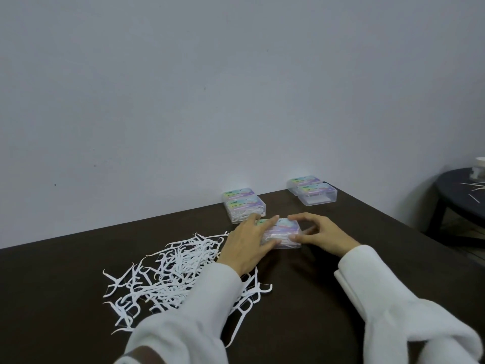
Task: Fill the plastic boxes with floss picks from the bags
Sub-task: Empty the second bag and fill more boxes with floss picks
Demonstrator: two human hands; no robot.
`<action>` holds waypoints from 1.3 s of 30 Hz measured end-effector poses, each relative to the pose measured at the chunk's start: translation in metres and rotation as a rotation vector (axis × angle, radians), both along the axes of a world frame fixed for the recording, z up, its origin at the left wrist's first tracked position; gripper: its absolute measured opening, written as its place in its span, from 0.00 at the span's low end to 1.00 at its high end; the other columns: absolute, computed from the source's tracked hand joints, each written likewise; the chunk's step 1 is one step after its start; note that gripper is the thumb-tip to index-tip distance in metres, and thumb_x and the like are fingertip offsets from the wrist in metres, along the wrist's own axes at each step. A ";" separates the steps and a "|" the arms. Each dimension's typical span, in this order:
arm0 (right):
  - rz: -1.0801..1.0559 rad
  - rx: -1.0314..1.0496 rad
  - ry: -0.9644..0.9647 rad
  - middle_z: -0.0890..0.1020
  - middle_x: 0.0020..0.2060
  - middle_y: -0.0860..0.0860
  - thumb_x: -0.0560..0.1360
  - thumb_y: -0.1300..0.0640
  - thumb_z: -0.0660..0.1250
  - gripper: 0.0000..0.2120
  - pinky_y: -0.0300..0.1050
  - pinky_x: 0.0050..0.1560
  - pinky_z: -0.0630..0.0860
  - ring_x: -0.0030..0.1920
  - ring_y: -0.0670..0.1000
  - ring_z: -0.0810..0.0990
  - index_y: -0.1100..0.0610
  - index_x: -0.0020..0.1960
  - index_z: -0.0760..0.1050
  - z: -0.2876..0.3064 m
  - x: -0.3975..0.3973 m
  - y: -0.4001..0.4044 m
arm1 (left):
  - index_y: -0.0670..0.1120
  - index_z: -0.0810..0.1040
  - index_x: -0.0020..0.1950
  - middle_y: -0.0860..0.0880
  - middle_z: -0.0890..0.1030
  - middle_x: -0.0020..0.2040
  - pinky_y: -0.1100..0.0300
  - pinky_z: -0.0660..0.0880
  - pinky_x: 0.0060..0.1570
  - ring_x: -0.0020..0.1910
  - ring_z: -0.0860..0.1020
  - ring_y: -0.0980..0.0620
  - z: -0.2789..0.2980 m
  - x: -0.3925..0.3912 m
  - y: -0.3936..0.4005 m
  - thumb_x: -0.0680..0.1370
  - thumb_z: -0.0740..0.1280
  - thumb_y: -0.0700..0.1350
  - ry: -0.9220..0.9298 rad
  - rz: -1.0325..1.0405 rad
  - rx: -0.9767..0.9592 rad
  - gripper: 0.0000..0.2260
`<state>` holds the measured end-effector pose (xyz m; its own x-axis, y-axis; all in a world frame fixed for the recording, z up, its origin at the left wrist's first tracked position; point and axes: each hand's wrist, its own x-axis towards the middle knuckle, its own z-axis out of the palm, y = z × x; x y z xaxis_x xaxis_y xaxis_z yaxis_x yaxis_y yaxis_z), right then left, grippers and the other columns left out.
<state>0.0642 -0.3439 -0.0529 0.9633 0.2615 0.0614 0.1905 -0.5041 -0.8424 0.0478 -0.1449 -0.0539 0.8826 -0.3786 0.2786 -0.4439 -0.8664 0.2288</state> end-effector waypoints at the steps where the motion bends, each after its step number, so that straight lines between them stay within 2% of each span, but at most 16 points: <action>1: 0.008 -0.025 -0.014 0.76 0.57 0.49 0.70 0.55 0.73 0.20 0.36 0.49 0.74 0.49 0.45 0.78 0.45 0.59 0.71 0.000 -0.001 0.001 | 0.59 0.59 0.75 0.49 0.64 0.72 0.53 0.65 0.66 0.70 0.65 0.49 0.000 0.000 0.000 0.80 0.58 0.56 -0.008 0.000 0.009 0.23; 4: -0.001 -0.080 -0.082 0.76 0.56 0.49 0.70 0.56 0.73 0.20 0.33 0.46 0.73 0.48 0.44 0.77 0.45 0.58 0.72 -0.002 -0.001 0.002 | 0.58 0.59 0.75 0.48 0.62 0.74 0.54 0.61 0.68 0.72 0.62 0.48 0.001 0.000 0.000 0.81 0.56 0.56 -0.021 -0.014 0.076 0.22; 9: -0.009 -0.104 -0.120 0.78 0.55 0.49 0.68 0.56 0.74 0.19 0.34 0.48 0.74 0.48 0.44 0.78 0.45 0.57 0.75 -0.002 -0.002 0.001 | 0.56 0.55 0.77 0.45 0.59 0.76 0.52 0.63 0.66 0.70 0.65 0.44 0.006 -0.002 0.000 0.83 0.53 0.53 -0.019 -0.042 0.250 0.22; 13: -0.036 -0.167 -0.159 0.81 0.51 0.49 0.68 0.56 0.75 0.22 0.35 0.51 0.74 0.48 0.44 0.79 0.49 0.61 0.77 0.000 -0.004 -0.001 | 0.55 0.55 0.77 0.43 0.59 0.76 0.51 0.64 0.66 0.69 0.66 0.42 0.009 -0.004 -0.001 0.83 0.53 0.51 -0.004 -0.049 0.267 0.22; 19: 0.006 -0.219 -0.178 0.82 0.54 0.50 0.70 0.55 0.73 0.24 0.35 0.54 0.73 0.47 0.42 0.79 0.50 0.64 0.74 0.001 -0.003 -0.001 | 0.55 0.54 0.77 0.43 0.58 0.76 0.50 0.64 0.67 0.70 0.64 0.42 0.007 -0.001 -0.001 0.83 0.52 0.52 0.012 -0.043 0.269 0.22; 23: 0.000 -0.210 -0.200 0.79 0.58 0.49 0.72 0.52 0.70 0.21 0.35 0.54 0.72 0.50 0.43 0.78 0.50 0.64 0.74 -0.001 -0.002 0.000 | 0.56 0.52 0.77 0.46 0.53 0.78 0.51 0.56 0.71 0.74 0.56 0.43 0.005 0.000 0.001 0.83 0.52 0.51 0.084 -0.046 0.150 0.22; 26: -0.015 -0.213 -0.181 0.79 0.58 0.50 0.74 0.52 0.68 0.20 0.34 0.53 0.71 0.51 0.43 0.77 0.49 0.65 0.73 -0.003 0.000 0.001 | 0.57 0.53 0.77 0.45 0.52 0.78 0.50 0.52 0.73 0.76 0.51 0.43 0.002 0.003 0.003 0.83 0.53 0.51 0.168 -0.047 0.026 0.22; 28: -0.010 -0.202 -0.157 0.78 0.58 0.51 0.74 0.53 0.68 0.19 0.35 0.52 0.71 0.52 0.45 0.77 0.48 0.64 0.72 -0.004 0.000 0.001 | 0.58 0.57 0.75 0.42 0.60 0.73 0.51 0.55 0.72 0.74 0.57 0.44 -0.002 0.008 0.005 0.82 0.56 0.52 0.216 -0.042 -0.105 0.21; 31: 0.021 -0.180 -0.128 0.77 0.58 0.51 0.76 0.54 0.66 0.15 0.36 0.54 0.71 0.54 0.46 0.76 0.45 0.61 0.70 -0.004 -0.001 0.003 | 0.57 0.67 0.72 0.45 0.68 0.62 0.58 0.61 0.67 0.65 0.68 0.48 -0.004 0.014 0.010 0.79 0.63 0.52 0.244 -0.034 -0.262 0.21; 33: 0.022 -0.140 -0.096 0.76 0.60 0.52 0.76 0.56 0.65 0.15 0.39 0.57 0.72 0.55 0.47 0.76 0.44 0.60 0.69 -0.004 -0.001 0.004 | 0.56 0.70 0.69 0.47 0.71 0.61 0.57 0.64 0.66 0.62 0.71 0.49 -0.003 0.016 0.012 0.76 0.67 0.53 0.247 -0.023 -0.311 0.22; 35: 0.006 -0.094 -0.064 0.75 0.61 0.52 0.76 0.56 0.66 0.15 0.40 0.58 0.72 0.57 0.48 0.76 0.45 0.60 0.70 -0.003 -0.003 0.005 | 0.56 0.72 0.68 0.47 0.72 0.63 0.53 0.67 0.67 0.62 0.72 0.48 -0.002 0.013 0.011 0.73 0.71 0.53 0.248 -0.013 -0.369 0.24; 39: -0.045 -0.007 -0.037 0.75 0.62 0.53 0.75 0.57 0.66 0.15 0.33 0.48 0.73 0.55 0.47 0.75 0.49 0.60 0.70 -0.003 -0.004 0.011 | 0.54 0.72 0.68 0.47 0.72 0.62 0.52 0.69 0.65 0.60 0.73 0.47 -0.001 0.014 0.013 0.70 0.75 0.51 0.230 -0.013 -0.369 0.28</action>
<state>0.0600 -0.3327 -0.0558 0.9712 0.2183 0.0959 0.1986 -0.5184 -0.8317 0.0614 -0.1317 -0.0545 0.9333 -0.3019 0.1943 -0.3556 -0.7029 0.6161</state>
